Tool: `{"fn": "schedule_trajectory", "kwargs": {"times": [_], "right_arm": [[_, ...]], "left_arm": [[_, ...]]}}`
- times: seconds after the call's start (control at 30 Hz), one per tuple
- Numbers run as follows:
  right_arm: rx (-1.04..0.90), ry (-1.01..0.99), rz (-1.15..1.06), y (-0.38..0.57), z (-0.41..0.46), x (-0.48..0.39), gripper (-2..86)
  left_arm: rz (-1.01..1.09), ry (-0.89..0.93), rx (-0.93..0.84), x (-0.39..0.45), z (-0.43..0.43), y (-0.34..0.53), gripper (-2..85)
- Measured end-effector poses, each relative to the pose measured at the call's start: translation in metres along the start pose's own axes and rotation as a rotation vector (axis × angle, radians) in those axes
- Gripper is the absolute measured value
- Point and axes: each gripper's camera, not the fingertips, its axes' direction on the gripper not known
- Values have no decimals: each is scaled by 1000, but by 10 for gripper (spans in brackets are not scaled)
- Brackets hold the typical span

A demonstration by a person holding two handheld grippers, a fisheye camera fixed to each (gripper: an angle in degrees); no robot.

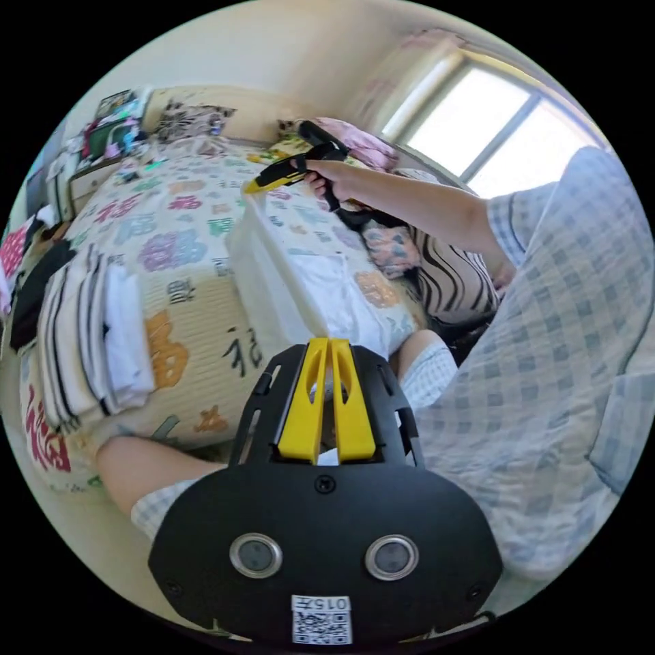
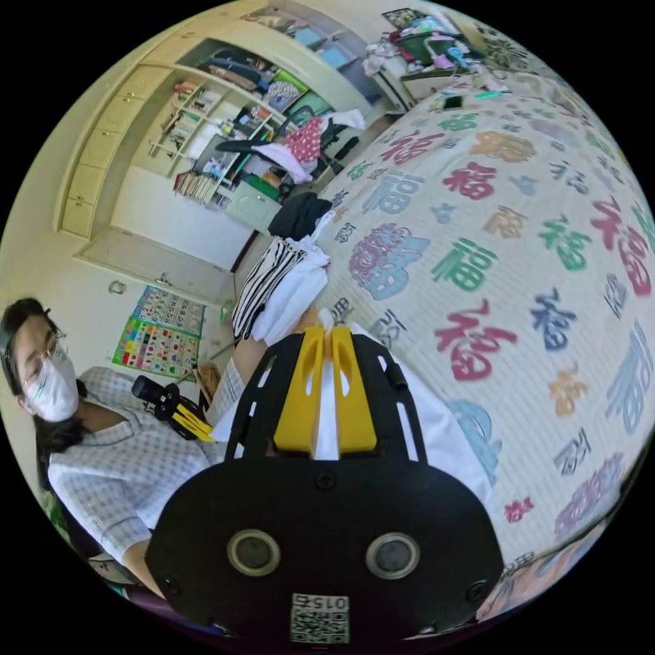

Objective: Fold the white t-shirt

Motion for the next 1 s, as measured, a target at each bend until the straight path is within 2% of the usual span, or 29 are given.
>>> {"fn": "schedule_trajectory", "kwargs": {"times": [0.23,0.33,0.67,0.8,0.87,0.9,1.0], "right_arm": [[156,-49,127,127,-134,47,6],[211,-98,173,170,-174,70,6],[312,-193,247,253,-271,90,7],[325,-219,274,267,-302,82,8],[327,-227,277,271,-315,76,8],[330,-233,279,273,-324,71,8],[332,-237,274,277,-346,58,8]], "left_arm": [[312,104,-143,82,168,-55,-8],[366,150,-209,103,233,-78,-8],[391,159,-379,112,389,-126,20],[364,314,-524,93,440,-148,99],[393,384,-519,80,439,-166,112],[432,406,-458,66,431,-185,115],[557,308,-332,20,423,-255,129]]}}
